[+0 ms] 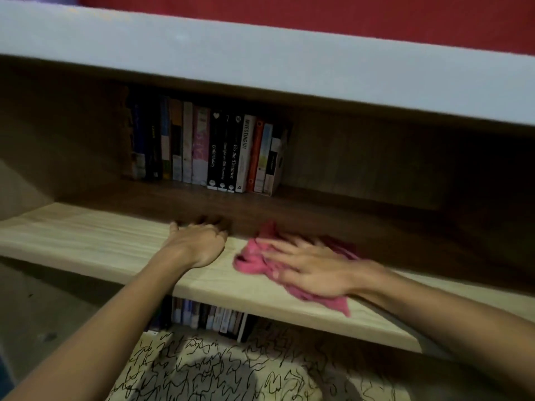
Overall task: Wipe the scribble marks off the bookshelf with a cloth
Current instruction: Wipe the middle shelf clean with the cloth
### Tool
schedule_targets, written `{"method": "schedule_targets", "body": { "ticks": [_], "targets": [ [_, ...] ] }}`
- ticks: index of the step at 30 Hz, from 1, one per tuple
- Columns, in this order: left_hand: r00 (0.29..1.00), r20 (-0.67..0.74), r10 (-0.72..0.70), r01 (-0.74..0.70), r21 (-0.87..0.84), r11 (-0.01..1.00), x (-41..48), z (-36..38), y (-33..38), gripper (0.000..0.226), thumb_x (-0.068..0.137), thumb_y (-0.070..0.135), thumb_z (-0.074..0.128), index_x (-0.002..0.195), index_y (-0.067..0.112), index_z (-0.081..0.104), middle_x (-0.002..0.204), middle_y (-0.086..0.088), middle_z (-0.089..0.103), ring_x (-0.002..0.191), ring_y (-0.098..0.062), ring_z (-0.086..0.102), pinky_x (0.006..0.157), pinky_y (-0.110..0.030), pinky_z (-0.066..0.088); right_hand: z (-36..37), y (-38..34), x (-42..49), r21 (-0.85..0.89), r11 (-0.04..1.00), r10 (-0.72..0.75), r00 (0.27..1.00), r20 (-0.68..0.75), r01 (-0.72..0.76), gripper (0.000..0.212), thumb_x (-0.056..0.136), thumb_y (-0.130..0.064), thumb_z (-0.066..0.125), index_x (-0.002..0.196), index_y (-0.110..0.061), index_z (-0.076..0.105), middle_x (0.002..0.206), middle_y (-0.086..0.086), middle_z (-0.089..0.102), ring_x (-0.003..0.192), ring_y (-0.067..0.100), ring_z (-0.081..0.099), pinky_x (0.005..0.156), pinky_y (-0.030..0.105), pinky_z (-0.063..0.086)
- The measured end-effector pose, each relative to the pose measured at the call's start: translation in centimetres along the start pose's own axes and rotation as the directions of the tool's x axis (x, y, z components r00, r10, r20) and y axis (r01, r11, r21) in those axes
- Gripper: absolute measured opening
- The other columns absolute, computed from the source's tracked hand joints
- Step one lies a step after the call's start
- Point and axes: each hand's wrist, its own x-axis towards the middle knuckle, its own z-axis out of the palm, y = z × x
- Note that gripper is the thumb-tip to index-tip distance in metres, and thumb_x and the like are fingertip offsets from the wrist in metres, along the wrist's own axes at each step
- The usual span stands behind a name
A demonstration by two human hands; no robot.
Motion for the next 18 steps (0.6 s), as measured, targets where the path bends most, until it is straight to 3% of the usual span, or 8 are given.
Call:
{"method": "schedule_targets", "body": {
  "ticks": [2, 4, 5, 7, 9, 12, 16, 18],
  "targets": [
    [1.0, -0.001, -0.004, 0.004, -0.016, 1.0, -0.1, -0.1, 0.1, 0.049, 0.103, 0.037, 0.016, 0.152, 0.033, 0.021, 0.16, 0.008, 0.011, 0.147, -0.019, 0.01, 0.116, -0.055, 0.0, 0.4, -0.5, -3.0, 0.119, 0.982, 0.143, 0.989, 0.03, -0.145, 0.042, 0.085, -0.072, 0.004, 0.124, -0.077, -0.009, 0.15, -0.036, -0.014, 0.143, -0.001, -0.014, 0.111, 0.042, -0.01],
    [1.0, 0.001, -0.003, 0.004, -0.032, 0.999, -0.3, -0.3, 0.1, 0.049, 0.103, 0.037, 0.016, 0.151, 0.03, 0.024, 0.16, 0.005, 0.016, 0.147, -0.021, 0.013, 0.116, -0.055, 0.0, 1.4, 3.1, -5.1, 0.191, 0.942, 0.276, 0.961, 0.027, -0.276, 0.052, 0.078, -0.083, -0.001, 0.129, -0.076, -0.002, 0.15, -0.039, -0.006, 0.145, 0.002, -0.006, 0.116, 0.048, 0.0],
    [1.0, 0.007, 0.006, -0.005, -0.028, 1.0, -0.7, -0.5, 0.1, 0.049, 0.103, 0.036, 0.017, 0.151, 0.029, 0.026, 0.16, 0.005, 0.017, 0.147, -0.022, 0.013, 0.115, -0.056, 0.001, 1.8, 5.7, -5.3, 0.194, 0.895, 0.396, 0.916, 0.07, -0.401, 0.058, 0.075, -0.086, -0.003, 0.131, -0.074, 0.0, 0.152, -0.036, -0.001, 0.146, 0.007, -0.001, 0.117, 0.053, 0.005],
    [1.0, 0.008, 0.022, -0.021, -0.021, 1.0, -0.9, -0.6, 0.2, 0.048, 0.103, 0.033, 0.017, 0.15, 0.029, 0.028, 0.159, 0.004, 0.018, 0.146, -0.024, 0.015, 0.115, -0.057, 0.002, 3.6, 10.7, -5.4, 0.312, 0.69, 0.664, 0.743, 0.085, -0.653, 0.057, 0.077, -0.084, -0.004, 0.133, -0.072, 0.0, 0.157, -0.024, 0.007, 0.147, 0.017, 0.005, 0.117, 0.057, 0.011],
    [1.0, -0.002, 0.021, -0.021, -0.015, 1.0, -1.1, -0.7, 0.4, 0.048, 0.103, 0.03, 0.018, 0.149, 0.027, 0.031, 0.158, 0.002, 0.022, 0.145, -0.025, 0.019, 0.115, -0.057, 0.004, 2.1, 9.5, -4.8, 0.295, 0.584, 0.784, 0.619, 0.036, -0.756, 0.053, 0.09, -0.071, -0.001, 0.142, -0.062, 0.001, 0.158, -0.015, 0.006, 0.148, 0.024, 0.003, 0.118, 0.052, 0.004],
    [1.0, -0.019, 0.021, -0.021, -0.028, 0.999, -1.4, -0.6, 0.5, 0.048, 0.103, 0.03, 0.019, 0.147, 0.022, 0.036, 0.156, -0.002, 0.029, 0.142, -0.025, 0.026, 0.116, -0.055, 0.007, -0.3, 3.0, -1.7, 0.159, 0.652, 0.737, 0.669, 0.096, -0.741, 0.057, 0.098, -0.058, 0.006, 0.152, -0.038, 0.013, 0.16, -0.004, 0.01, 0.147, 0.027, 0.011, 0.116, 0.047, 0.006],
    [0.995, -0.071, 0.069, -0.074, -0.077, 0.994, -2.0, -0.6, 0.3, 0.044, 0.103, 0.028, 0.023, 0.137, 0.018, 0.049, 0.146, -0.009, 0.044, 0.134, -0.027, 0.038, 0.114, -0.047, 0.018, -1.1, -6.0, -1.2, 0.117, 0.85, 0.505, 0.858, 0.094, -0.513, 0.045, 0.101, -0.052, 0.013, 0.145, -0.049, 0.002, 0.152, -0.023, -0.008, 0.144, 0.007, -0.007, 0.116, 0.046, -0.005],
    [0.988, -0.124, 0.097, -0.109, -0.09, 0.99, -2.3, -0.6, 0.2, 0.04, 0.103, 0.026, 0.025, 0.128, 0.015, 0.055, 0.138, -0.012, 0.052, 0.128, -0.028, 0.045, 0.111, -0.043, 0.026, -1.5, -6.2, -2.4, 0.167, 0.882, 0.434, 0.898, 0.077, -0.441, 0.039, 0.102, -0.047, 0.018, 0.137, -0.053, 0.0, 0.144, -0.029, -0.008, 0.138, -0.003, -0.006, 0.116, 0.041, -0.003]
  ]
}}
